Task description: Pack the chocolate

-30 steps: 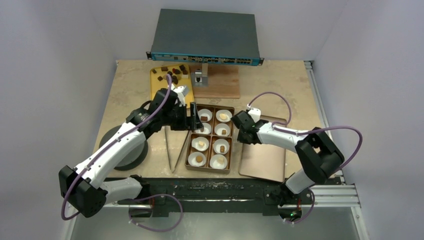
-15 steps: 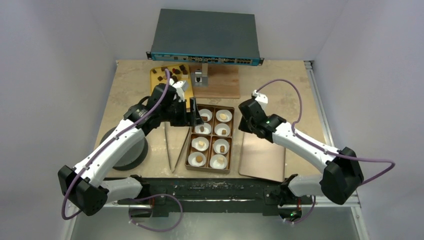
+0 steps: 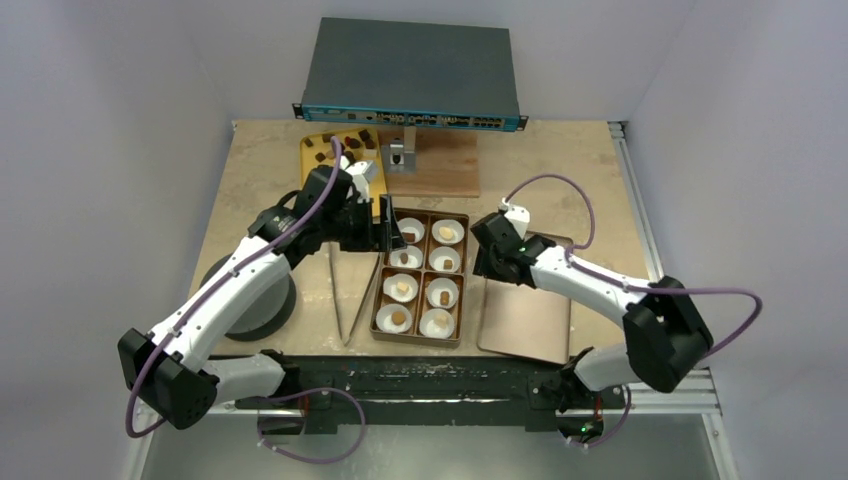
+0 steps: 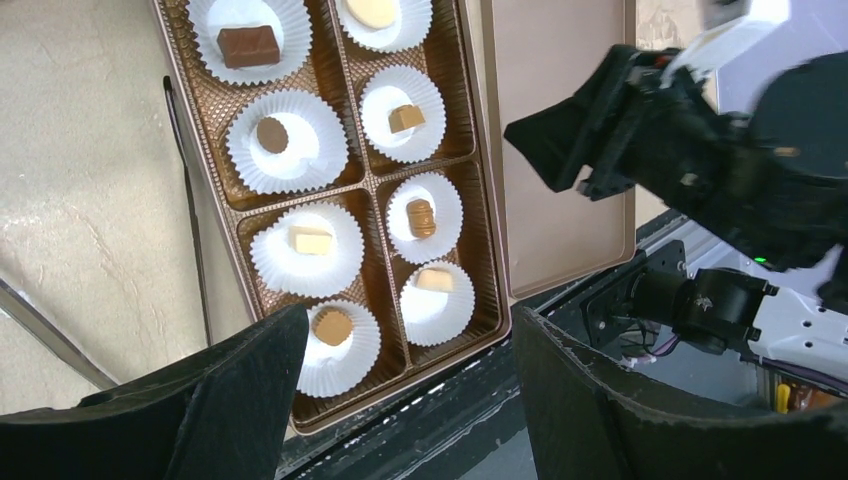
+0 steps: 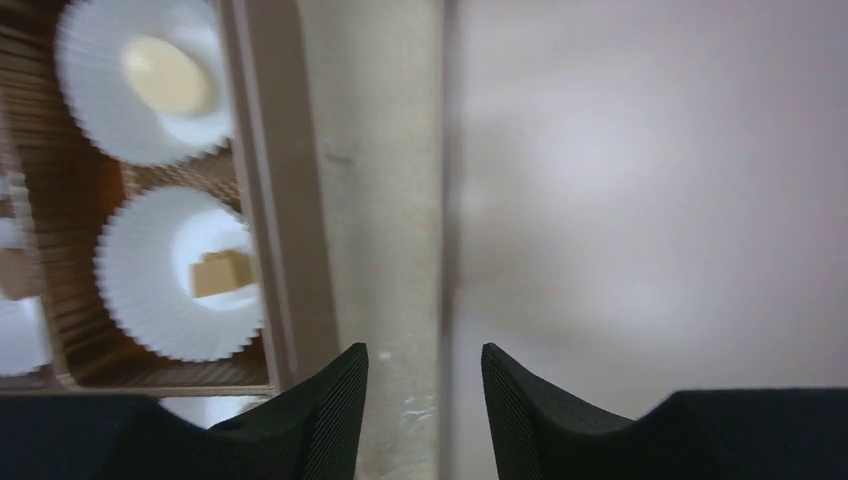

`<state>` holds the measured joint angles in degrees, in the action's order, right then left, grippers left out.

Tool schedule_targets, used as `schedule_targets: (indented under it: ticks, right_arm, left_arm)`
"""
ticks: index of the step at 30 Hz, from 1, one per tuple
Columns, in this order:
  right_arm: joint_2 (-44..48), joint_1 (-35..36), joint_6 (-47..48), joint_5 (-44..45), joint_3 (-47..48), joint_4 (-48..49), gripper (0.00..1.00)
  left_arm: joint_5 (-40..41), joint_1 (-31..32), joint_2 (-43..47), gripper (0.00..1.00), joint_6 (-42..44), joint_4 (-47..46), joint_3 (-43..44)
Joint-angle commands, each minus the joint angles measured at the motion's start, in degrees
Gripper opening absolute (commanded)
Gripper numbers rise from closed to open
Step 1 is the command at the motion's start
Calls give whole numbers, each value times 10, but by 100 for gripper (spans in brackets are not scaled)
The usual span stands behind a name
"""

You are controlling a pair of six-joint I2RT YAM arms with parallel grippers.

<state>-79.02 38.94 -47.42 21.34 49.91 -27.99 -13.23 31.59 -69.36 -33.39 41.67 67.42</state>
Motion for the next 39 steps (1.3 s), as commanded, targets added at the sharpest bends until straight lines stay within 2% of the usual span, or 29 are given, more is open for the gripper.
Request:
schedule_targets:
  ticks: [1,8,13,18,34,39]
  right_arm:
    - [-40,-1,-17,2,-31,40,42]
    - [-92,6,-20,12,-36,60,33]
    - [-116,18,-30,19,-40,63,19]
    - [-141,22,-35,23,-39,63,0]
    - [20,21,-3,6,54,-19,0]
    - [30,20,-2,22,75,-50,0]
  left_arm:
    - [-7,-5,16,74,11,-5,7]
    - [-8,-6,23,74,11,-5,-2]
    - [-6,-6,23,74,9,-9,-9]
    - [-6,-6,20,74,8,-11,-10]
    - [-31,-6,-7,74,-8,-44,1]
    - [-46,-6,-21,74,-11,-52,2]
